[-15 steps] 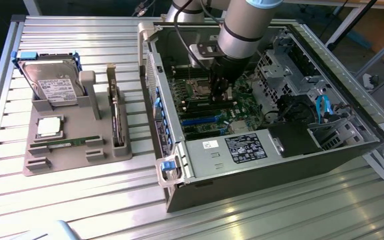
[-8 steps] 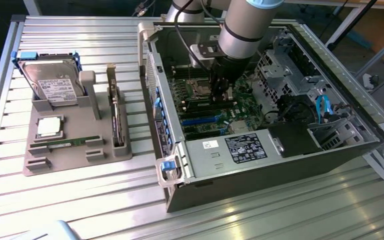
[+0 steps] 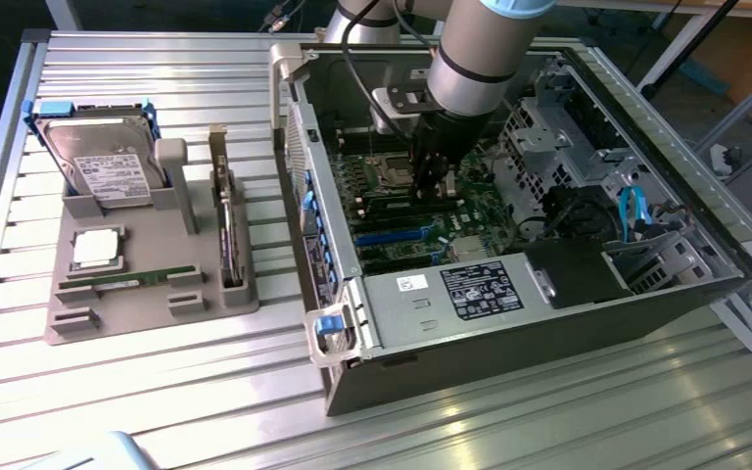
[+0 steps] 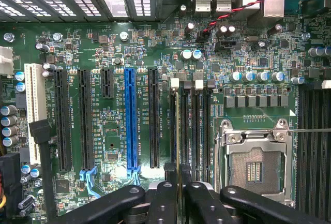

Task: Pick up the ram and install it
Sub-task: 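Insert the ram into the slot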

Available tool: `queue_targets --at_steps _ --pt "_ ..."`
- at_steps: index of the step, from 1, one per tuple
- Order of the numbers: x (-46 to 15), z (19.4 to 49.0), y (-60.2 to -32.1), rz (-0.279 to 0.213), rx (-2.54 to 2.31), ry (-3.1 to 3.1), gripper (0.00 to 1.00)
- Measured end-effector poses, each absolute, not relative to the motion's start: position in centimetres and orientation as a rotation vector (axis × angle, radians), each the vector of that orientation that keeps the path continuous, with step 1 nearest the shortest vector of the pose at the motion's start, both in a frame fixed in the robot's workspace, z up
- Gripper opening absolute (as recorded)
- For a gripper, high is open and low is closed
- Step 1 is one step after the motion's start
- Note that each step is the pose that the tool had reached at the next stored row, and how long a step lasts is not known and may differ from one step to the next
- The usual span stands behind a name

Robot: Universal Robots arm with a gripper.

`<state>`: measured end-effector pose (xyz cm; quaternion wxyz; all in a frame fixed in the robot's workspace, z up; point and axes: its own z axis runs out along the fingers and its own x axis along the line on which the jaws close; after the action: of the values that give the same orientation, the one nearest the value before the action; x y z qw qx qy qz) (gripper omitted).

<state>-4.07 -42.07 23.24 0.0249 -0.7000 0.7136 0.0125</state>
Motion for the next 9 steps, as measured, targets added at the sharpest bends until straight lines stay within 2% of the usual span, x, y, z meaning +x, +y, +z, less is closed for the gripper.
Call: queue_targets --at_steps 9 --pt "-4.07 23.32 -42.07 0.039 -2.166 2.205 0.13"
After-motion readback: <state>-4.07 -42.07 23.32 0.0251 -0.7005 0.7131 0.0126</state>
